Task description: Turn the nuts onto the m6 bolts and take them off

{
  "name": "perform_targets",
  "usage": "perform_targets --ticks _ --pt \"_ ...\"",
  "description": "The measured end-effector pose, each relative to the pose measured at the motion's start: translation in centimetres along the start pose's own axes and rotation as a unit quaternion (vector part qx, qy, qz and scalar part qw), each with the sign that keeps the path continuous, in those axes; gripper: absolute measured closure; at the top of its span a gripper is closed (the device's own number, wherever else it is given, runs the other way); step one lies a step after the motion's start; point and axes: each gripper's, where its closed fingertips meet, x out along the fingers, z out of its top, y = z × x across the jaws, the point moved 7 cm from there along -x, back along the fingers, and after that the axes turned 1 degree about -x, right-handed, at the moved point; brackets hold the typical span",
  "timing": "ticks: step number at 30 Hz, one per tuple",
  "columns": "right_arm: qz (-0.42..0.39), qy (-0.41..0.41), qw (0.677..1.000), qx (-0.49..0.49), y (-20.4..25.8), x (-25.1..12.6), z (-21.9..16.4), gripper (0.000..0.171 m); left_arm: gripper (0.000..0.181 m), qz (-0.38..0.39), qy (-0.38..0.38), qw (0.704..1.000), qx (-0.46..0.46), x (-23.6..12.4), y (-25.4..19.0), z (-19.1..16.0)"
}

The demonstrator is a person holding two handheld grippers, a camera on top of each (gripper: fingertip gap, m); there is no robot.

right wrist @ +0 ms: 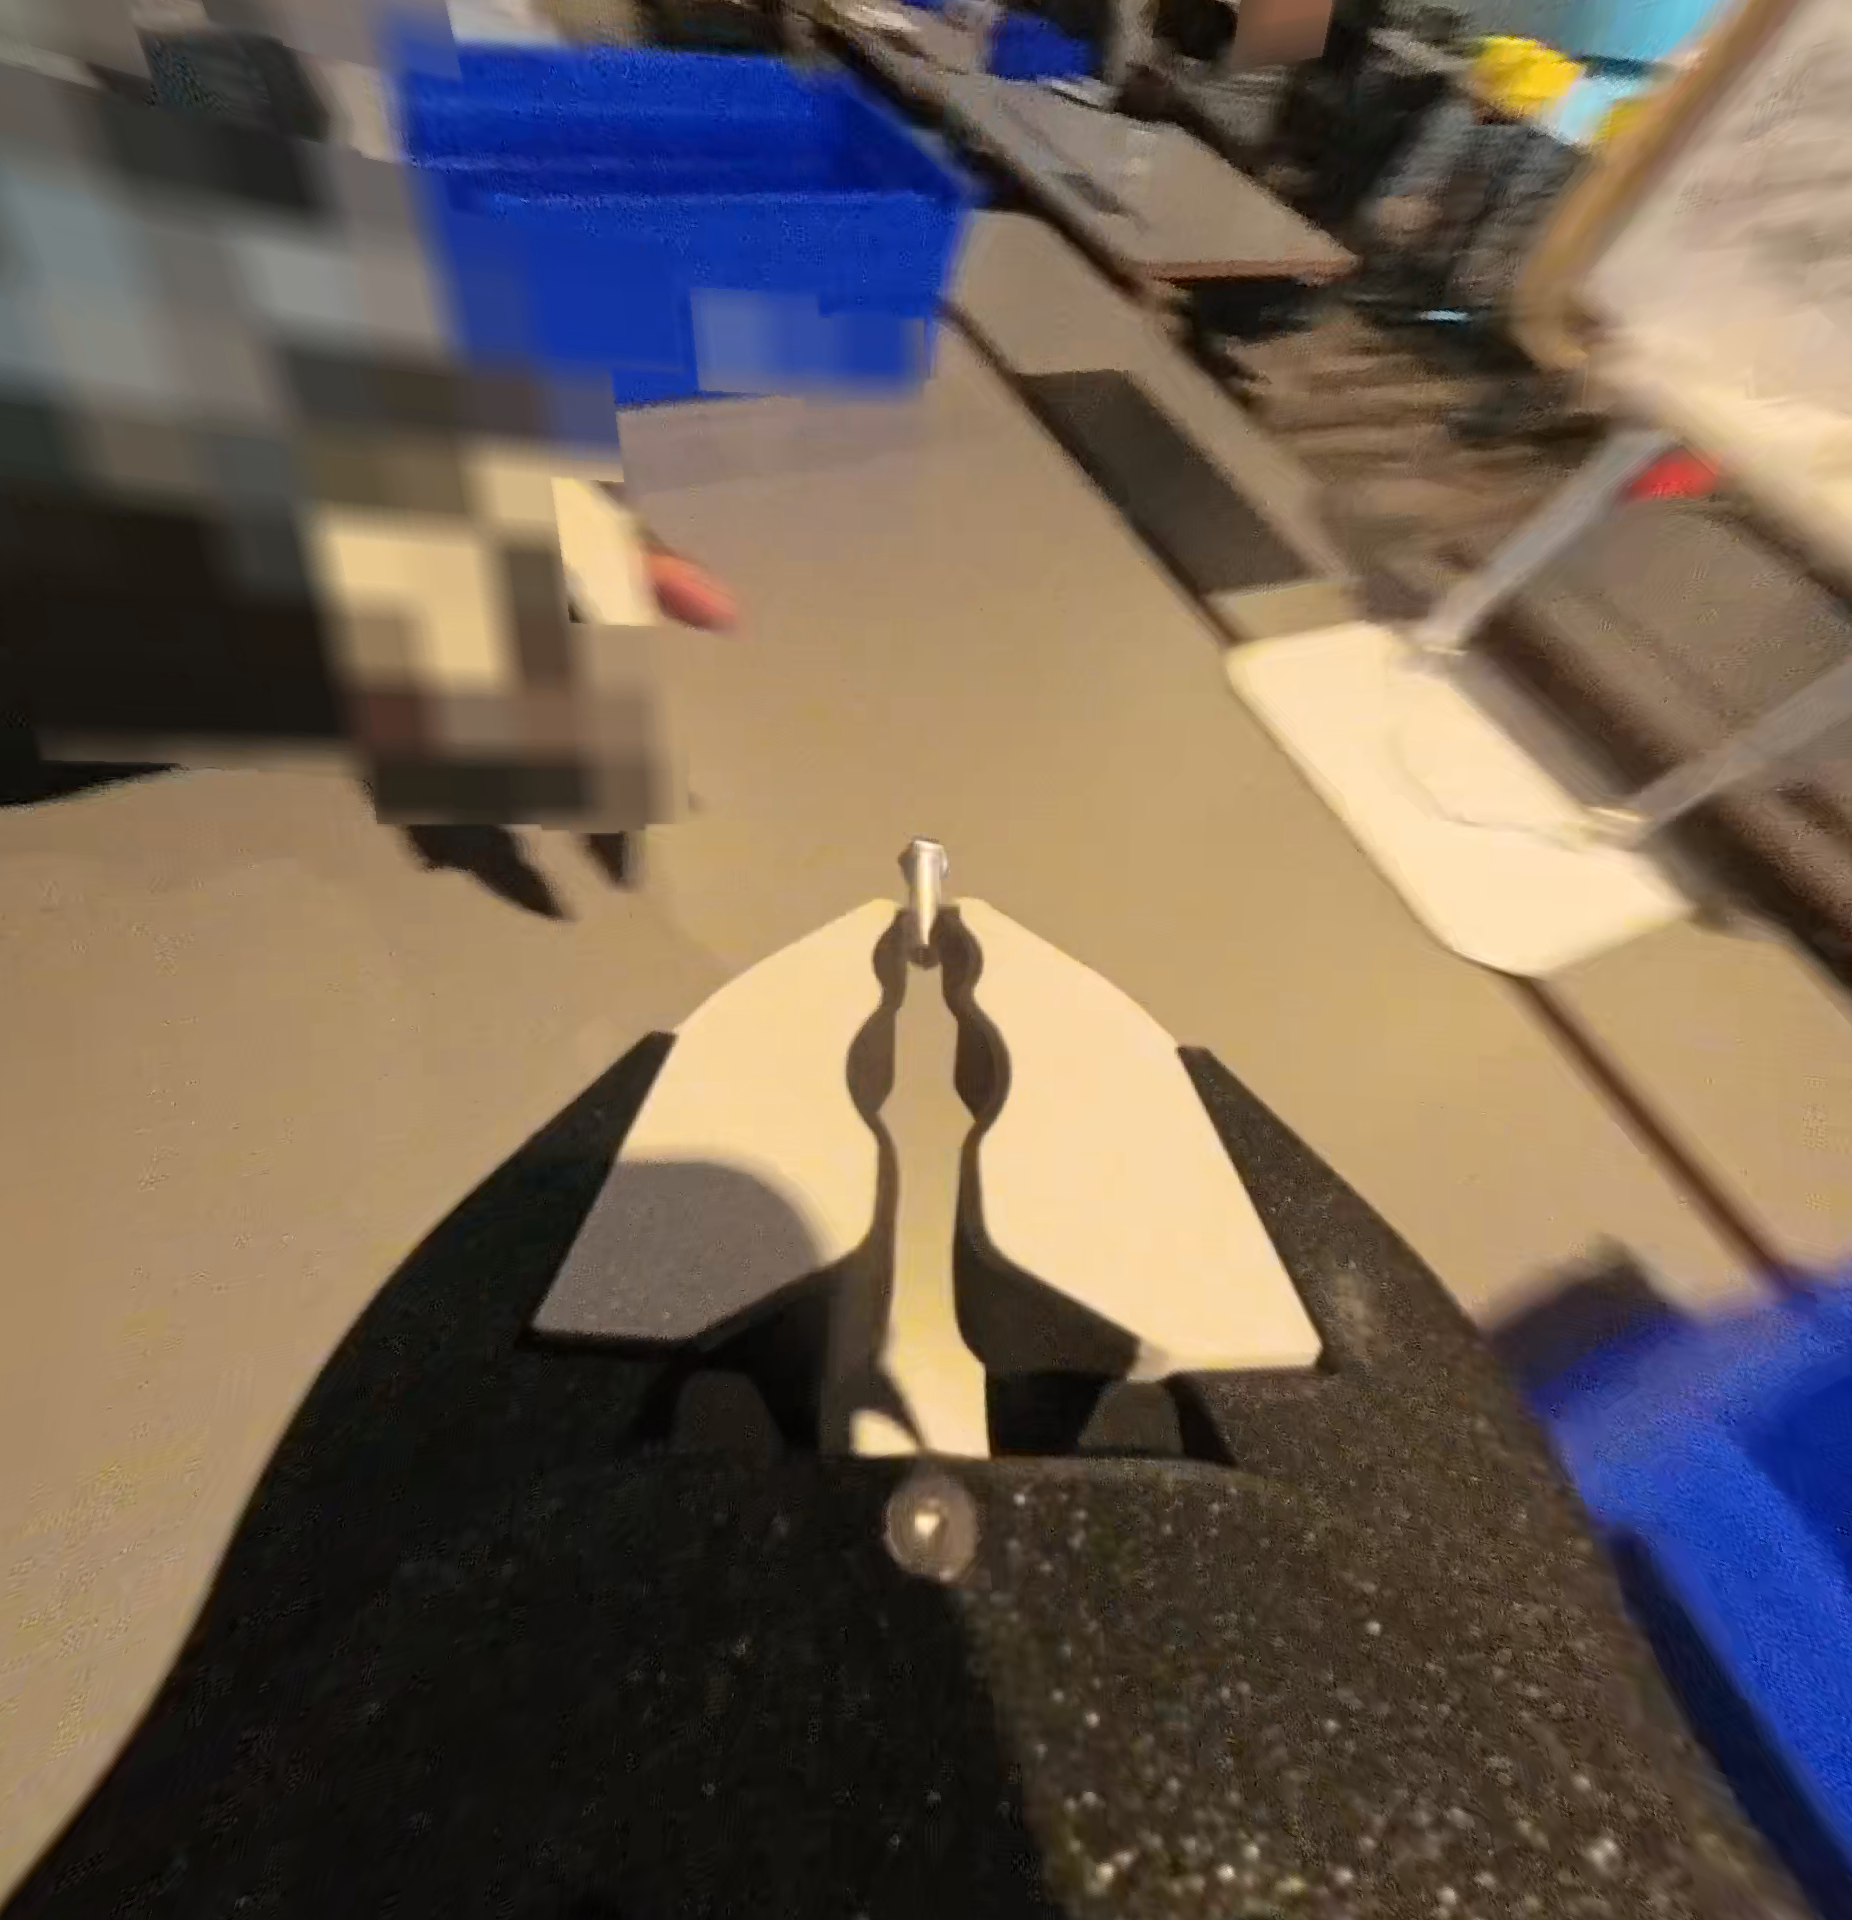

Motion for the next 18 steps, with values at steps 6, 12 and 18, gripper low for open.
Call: perform_targets --ticks 6,12,18 --pt "-0.184 0.253 0.949 0.041 -16.8 -5.2 -6.6 0.165 0.163 0.010 0.030 0.999 0.011 0.5 0.0 -0.4" --pt "-0.163 0.489 0.855 0.058 -23.6 -3.8 -15.0 0.165 0.163 0.014 0.071 0.997 0.032 0.8 -0.1 -1.5" --pt "-0.124 0.590 0.797 0.033 -24.0 -1.9 -17.7 0.165 0.163 0.023 0.078 0.996 0.026 0.6 0.4 -1.9"
